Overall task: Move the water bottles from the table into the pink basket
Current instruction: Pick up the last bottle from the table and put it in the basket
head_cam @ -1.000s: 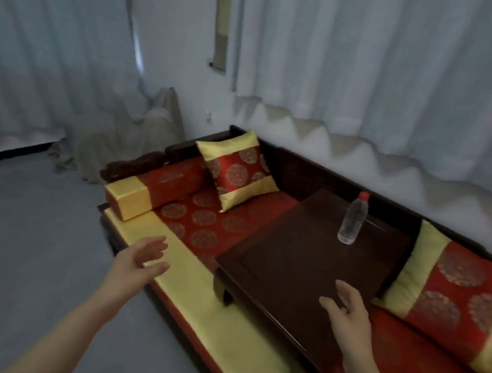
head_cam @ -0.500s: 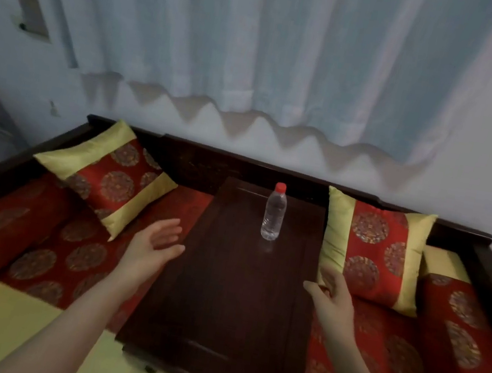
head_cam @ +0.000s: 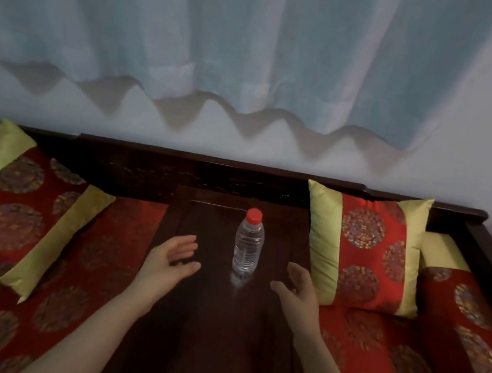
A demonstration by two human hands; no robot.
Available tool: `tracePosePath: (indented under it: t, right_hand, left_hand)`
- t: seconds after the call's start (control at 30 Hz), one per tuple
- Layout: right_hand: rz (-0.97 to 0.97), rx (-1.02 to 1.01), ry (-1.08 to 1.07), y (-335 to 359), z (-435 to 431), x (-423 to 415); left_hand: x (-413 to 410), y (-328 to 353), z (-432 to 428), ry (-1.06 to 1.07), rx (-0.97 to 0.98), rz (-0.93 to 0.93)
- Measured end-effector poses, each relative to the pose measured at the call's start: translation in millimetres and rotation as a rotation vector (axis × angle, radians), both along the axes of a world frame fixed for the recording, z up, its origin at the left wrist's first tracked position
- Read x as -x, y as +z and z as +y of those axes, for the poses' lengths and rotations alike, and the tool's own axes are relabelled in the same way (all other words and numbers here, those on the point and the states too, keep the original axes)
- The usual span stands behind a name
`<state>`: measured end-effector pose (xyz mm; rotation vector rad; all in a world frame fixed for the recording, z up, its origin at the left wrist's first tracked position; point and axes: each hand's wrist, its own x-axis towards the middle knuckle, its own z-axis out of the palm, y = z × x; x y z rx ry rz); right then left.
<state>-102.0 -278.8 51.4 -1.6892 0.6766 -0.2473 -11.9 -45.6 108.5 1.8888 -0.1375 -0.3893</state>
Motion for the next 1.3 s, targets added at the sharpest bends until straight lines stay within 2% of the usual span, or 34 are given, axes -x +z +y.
tracePosePath:
  t: [0.33,0.47,0.6,0.77,0.97,1.17,1.3]
  right_hand:
    - [0.088,0.069,0.001,-41.5,-10.6,-48.8]
    - [0.107,0.077,-0.01,-51.3,-11.5,-54.9]
    - [0.119,0.092,0.0,-55.9,-11.4,-57.1]
    - [0.137,0.114,0.023,-61.8,-8.7,-58.3]
    - [0.13,0.099,0.105,-65.8,4.5,-59.3]
    - [0.052,0.002,0.186,-62.5,22.4,-57.4]
    - [-0.002,0.07,0.258,-54.2,36.1,-46.0]
  left_hand:
    - [-65.3,-68.0,-80.9,-0.185,-0.01,0.112]
    - [-72.8,-87.7,-102.4,-0.253,-0.011,0.091]
    - [-78.7,-93.2,-110.8,-0.234,0.04,0.054]
    - [-83.9,-91.6,-105.1,-0.215,0.018,0.004]
    - [-82.7,-81.6,-82.7,-0.154,0.052,0.054]
    - [-72.8,-66.3,-61.1,-0.116,0.128,0.107]
    - [-58.4,-55.2,-48.6,-0.126,0.133,0.127]
